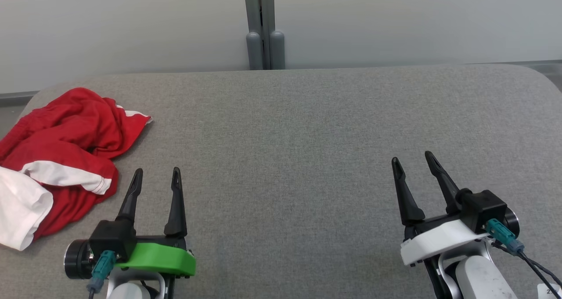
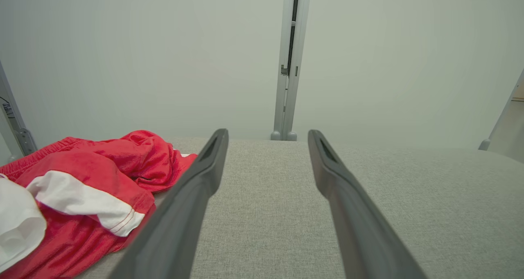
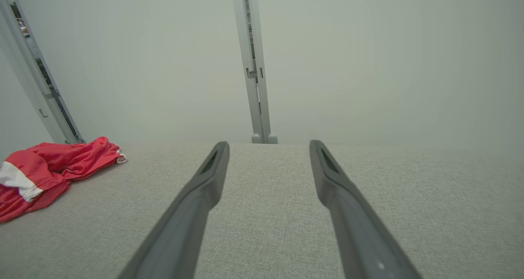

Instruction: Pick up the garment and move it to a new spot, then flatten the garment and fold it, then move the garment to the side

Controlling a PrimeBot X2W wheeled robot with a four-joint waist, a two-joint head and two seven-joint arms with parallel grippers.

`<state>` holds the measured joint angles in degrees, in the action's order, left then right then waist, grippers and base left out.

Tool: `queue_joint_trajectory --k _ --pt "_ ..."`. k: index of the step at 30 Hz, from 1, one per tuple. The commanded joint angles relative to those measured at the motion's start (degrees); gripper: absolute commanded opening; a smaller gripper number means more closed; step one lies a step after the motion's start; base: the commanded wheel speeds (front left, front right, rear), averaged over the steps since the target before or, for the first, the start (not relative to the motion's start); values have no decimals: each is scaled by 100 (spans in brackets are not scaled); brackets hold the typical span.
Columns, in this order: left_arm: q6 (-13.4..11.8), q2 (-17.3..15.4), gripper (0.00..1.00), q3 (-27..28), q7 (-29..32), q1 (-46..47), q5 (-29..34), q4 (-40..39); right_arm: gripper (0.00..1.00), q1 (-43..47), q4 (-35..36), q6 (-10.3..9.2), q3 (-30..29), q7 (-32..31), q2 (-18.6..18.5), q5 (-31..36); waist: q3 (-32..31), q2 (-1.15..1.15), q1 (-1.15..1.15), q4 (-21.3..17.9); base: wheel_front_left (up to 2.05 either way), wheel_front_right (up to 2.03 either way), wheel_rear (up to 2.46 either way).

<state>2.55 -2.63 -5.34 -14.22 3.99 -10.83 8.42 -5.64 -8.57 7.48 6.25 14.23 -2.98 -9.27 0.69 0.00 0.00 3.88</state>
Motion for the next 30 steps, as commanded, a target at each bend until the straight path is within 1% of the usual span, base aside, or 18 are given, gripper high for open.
queue_joint_trajectory --k 1,7,16,30 --pt "24 -43 100 -12 -54 -42 116 11 100 -11 -12 2 -4 53 -4 133 1 0 0 11 0 0 0" --pt "5 -44 100 -68 -115 -21 333 34 100 -28 24 1 24 111 -2 327 27 0 0 47 0 0 0" --pt "6 -43 100 -75 -102 44 221 69 100 -51 56 1 7 101 3 251 59 0 0 68 0 0 0" --pt "0 -43 100 -74 -102 25 220 85 100 -36 62 1 32 101 5 190 33 0 0 91 0 0 0"
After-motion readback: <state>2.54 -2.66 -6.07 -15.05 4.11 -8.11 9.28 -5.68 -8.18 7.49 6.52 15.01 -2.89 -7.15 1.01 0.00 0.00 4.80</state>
